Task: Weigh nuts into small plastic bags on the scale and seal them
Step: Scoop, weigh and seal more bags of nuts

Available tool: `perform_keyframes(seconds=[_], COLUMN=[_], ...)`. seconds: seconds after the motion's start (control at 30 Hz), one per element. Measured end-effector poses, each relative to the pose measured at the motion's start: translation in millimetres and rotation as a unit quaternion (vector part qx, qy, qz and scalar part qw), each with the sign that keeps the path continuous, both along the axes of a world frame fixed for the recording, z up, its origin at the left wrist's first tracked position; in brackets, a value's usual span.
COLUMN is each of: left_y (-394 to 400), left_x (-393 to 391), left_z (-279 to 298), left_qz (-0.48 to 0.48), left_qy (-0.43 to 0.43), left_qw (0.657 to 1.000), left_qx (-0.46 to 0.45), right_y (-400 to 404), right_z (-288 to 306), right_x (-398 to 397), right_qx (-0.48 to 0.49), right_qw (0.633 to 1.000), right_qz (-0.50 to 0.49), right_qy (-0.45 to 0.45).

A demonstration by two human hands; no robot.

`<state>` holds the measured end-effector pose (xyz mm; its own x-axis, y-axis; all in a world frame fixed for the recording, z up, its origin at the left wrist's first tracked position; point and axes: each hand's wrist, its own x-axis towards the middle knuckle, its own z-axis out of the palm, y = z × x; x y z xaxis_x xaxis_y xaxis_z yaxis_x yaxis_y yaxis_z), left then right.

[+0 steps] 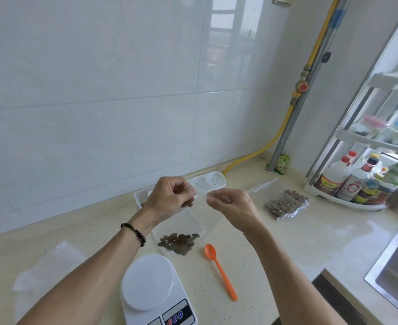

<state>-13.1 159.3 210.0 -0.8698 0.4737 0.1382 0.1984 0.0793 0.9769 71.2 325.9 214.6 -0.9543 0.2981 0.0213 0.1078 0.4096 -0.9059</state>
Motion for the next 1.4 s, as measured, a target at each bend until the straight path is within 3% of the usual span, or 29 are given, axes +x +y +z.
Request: perform_keyframes(seconds=[0.2,0.37,0.53,0.7,0.8,0.9,1.07,1.23,1.33,1.4], left_y=[5,1,-5,3,14,35,76,143,197,234], left_x=[-4,-13,-32,-45,-51,-54,-61,-75,-80,-84], left_z=[-4,0,0,-5,-7,-12,-23,-38,-41,-42], left_qz=[-0.031,-0.04,0.017,-0.027,0.008,-0.021,-0.057,-0.06,-0.055,-0.058], left_qy=[-0.005,-0.02,-0.055,-0.026,0.019,0.023,-0.004,0.027,0.01,-0.019], left_qw=[1.0,0.999,0.996,0.999,0.998,0.998,0.997,0.996,0.997,0.998], left_qx=[-0.005,0.0,0.068,-0.038,-0.055,-0.06,-0.055,-0.064,-0.045,-0.028], right_y=[-10,-5,7,9,16,26,68,142,198,233], right_z=[6,11,11,4,1,-1,-13,-30,-43,-59], right_x=[-11,-17,-31,-42,-45,-48,-59,-65,-65,-66], right_qx=[0.083,0.053,0.057,0.093,0.059,0.054,0.098,0.039,0.001,0.039], right_qw=[0.996,0.998,0.996,0.993,0.996,0.998,0.992,0.993,0.997,0.996], right_qz=[-0.028,-0.032,-0.061,-0.071,-0.062,-0.041,-0.083,-0.112,-0.078,-0.04], right_qy=[0.011,0.014,0.008,-0.006,0.009,0.014,0.0,-0.008,-0.024,-0.075])
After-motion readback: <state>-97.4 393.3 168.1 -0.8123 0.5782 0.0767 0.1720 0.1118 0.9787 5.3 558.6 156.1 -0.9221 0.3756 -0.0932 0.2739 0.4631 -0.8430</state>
